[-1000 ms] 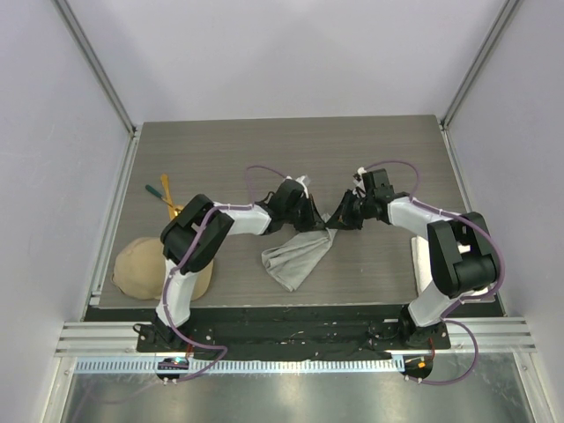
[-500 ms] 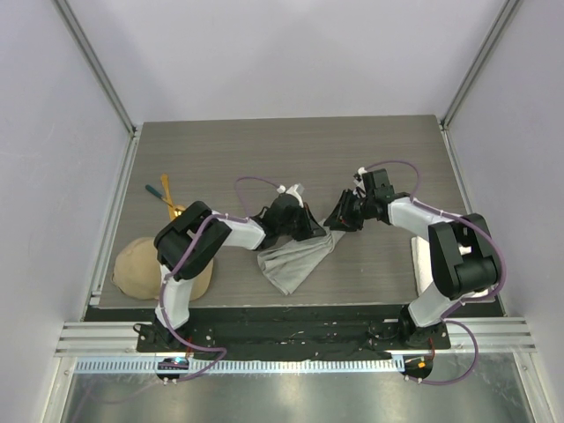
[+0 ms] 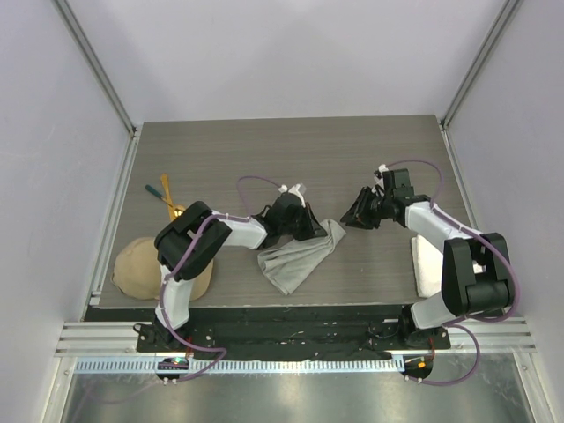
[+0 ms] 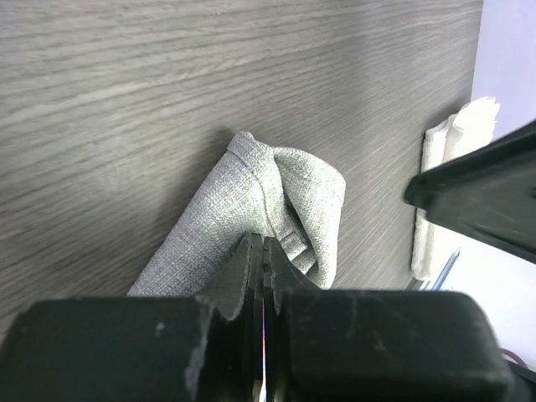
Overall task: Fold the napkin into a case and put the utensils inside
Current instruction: Stuff the 2/3-rectangle-folded napkin at the center of the board.
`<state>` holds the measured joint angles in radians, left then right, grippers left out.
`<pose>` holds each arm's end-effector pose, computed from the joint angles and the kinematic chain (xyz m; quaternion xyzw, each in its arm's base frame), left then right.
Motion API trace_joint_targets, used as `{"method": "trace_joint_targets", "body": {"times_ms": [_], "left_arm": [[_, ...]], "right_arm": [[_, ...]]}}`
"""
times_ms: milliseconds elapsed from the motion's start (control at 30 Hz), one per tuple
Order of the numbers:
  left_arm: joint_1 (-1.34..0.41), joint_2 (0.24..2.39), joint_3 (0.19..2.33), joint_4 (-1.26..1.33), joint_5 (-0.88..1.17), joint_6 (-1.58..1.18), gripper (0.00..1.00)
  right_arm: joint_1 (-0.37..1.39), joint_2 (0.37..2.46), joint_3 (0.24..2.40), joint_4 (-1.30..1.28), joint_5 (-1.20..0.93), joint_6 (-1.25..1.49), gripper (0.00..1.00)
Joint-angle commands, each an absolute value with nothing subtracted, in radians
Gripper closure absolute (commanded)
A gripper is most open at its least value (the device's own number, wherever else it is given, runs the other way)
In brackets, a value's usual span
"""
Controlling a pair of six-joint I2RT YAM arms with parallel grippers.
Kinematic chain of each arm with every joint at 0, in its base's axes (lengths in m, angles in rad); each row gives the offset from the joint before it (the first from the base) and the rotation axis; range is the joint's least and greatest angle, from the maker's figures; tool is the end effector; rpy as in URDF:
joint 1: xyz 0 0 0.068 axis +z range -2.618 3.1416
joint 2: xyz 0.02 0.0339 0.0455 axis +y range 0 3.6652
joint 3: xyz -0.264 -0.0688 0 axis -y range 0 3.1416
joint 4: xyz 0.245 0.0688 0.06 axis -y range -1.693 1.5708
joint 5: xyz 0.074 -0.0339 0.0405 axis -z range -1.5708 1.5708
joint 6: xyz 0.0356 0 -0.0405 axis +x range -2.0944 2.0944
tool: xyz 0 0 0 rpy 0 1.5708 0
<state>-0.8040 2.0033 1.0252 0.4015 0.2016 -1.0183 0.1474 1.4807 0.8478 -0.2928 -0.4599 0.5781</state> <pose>0.2783 -0.2992 0.1241 -0.0458 0.8746 -0.4291 0.2209 0.2875 0.0587 0.1953 0.1268 0.9176 0.3116 0.2118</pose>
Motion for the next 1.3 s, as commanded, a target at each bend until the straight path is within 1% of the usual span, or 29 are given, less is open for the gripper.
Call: {"method": "trace_joint_targets", "body": {"times_ms": [0,33,100,200,267,500,1033,1167,1267], "left_arm": [[-0.822,1.957,1.057,0.382,0.199,-1.015,1.00],[-0.822,1.956,1.057,0.380,0.195,-1.014,1.00],[-0.822,1.960,1.065,0.377,0.196,-1.009,1.00],[-0.824,1.977,1.077,0.383,0.207,-1.023,1.00],[-0.824,1.982,1.089,0.387,0.216,-1.031,1.00],[-0.841,1.997,1.100,0.390,0.227,-1.028,1.00],[-0.865,2.054,1.095,0.426,0.262,-1.074,1.00],[-0.865,2.031,1.118,0.376,0.233,-1.039,1.00],[-0.864,2.005,1.155,0.267,0.209,-0.980,1.00]], "right_arm": [[0.135,1.468,0.798,-0.310,-0.485,0.541,0.78],[0.138,1.463,0.787,-0.304,-0.486,0.541,0.81],[0.143,1.466,0.763,-0.293,-0.492,0.540,0.84],[0.149,1.474,0.743,-0.291,-0.492,0.531,0.90],[0.150,1.465,0.726,-0.269,-0.497,0.543,0.92],[0.158,1.486,0.683,-0.216,-0.511,0.566,0.92],[0.173,1.514,0.690,-0.169,-0.506,0.595,0.92],[0.173,1.516,0.684,-0.179,-0.505,0.589,0.93],[0.173,1.497,0.681,-0.195,-0.493,0.580,0.93]]}}
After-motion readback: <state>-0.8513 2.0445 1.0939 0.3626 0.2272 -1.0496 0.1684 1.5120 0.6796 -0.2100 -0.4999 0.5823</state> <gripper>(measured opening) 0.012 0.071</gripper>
